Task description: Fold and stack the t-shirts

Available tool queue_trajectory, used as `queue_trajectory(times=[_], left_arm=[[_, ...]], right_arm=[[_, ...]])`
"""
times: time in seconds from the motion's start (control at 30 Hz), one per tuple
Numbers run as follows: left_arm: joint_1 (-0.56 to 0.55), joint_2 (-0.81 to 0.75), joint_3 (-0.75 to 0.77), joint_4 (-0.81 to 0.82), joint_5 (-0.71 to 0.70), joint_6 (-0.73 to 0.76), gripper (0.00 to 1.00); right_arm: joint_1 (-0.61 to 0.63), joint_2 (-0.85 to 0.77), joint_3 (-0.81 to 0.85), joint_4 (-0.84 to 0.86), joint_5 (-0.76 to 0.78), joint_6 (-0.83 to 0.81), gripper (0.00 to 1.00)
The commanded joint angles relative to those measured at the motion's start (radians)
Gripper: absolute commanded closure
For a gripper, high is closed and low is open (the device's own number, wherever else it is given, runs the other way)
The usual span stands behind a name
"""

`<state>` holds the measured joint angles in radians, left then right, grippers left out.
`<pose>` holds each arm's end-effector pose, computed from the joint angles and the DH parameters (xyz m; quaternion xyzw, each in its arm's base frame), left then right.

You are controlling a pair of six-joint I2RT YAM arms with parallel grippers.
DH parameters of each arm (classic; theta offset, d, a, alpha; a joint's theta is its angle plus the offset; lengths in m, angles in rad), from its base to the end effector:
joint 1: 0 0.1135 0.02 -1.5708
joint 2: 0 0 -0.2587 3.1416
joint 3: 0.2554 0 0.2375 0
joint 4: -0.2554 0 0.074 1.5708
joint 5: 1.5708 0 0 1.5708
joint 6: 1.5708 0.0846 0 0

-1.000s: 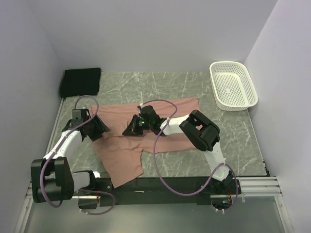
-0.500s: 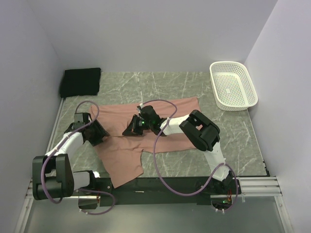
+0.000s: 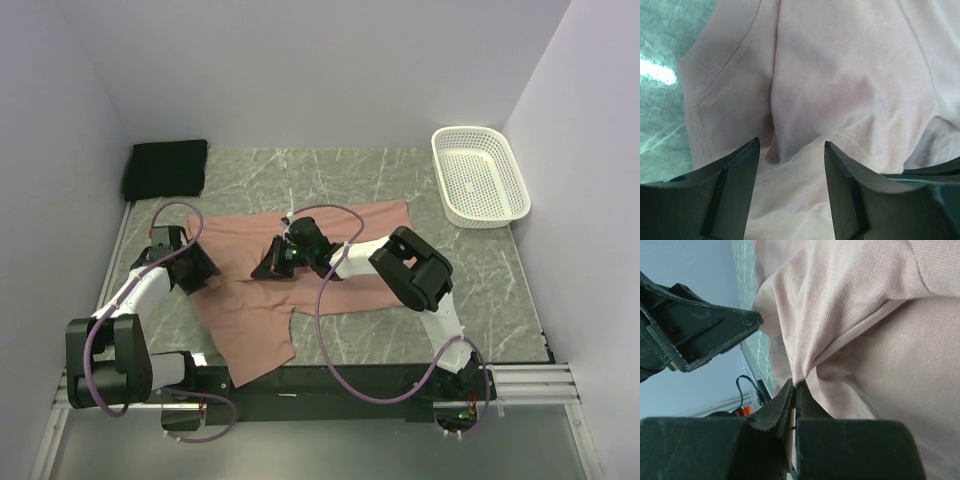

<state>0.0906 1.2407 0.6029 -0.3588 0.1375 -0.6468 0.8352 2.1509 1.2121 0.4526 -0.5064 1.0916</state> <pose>0.2423 0.0104 0.1371 -0.3267 0.8995 -0.1409 0.2536 0.2895 0.3810 0.1108 -0.0222 0.8389 0.5327 0.1090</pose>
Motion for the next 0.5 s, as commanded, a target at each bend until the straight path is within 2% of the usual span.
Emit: queue_trajectory(times=[0.0, 0.17, 0.47], left_arm=[[0.0, -0.001, 0.021, -0.009, 0.031, 0.019, 0.41], [0.001, -0.027, 0.006, -0.003, 0.027, 0.015, 0.42], [0.001, 0.036, 0.018, 0.011, 0.059, 0.012, 0.46]], right_arm=[[-0.002, -0.037, 0.01, 0.038, -0.012, -0.009, 1.0], [-0.004, -0.031, 0.01, 0.054, -0.018, 0.004, 1.0], [-0.005, -0.031, 0.003, 0.057, -0.018, 0.004, 1.0]])
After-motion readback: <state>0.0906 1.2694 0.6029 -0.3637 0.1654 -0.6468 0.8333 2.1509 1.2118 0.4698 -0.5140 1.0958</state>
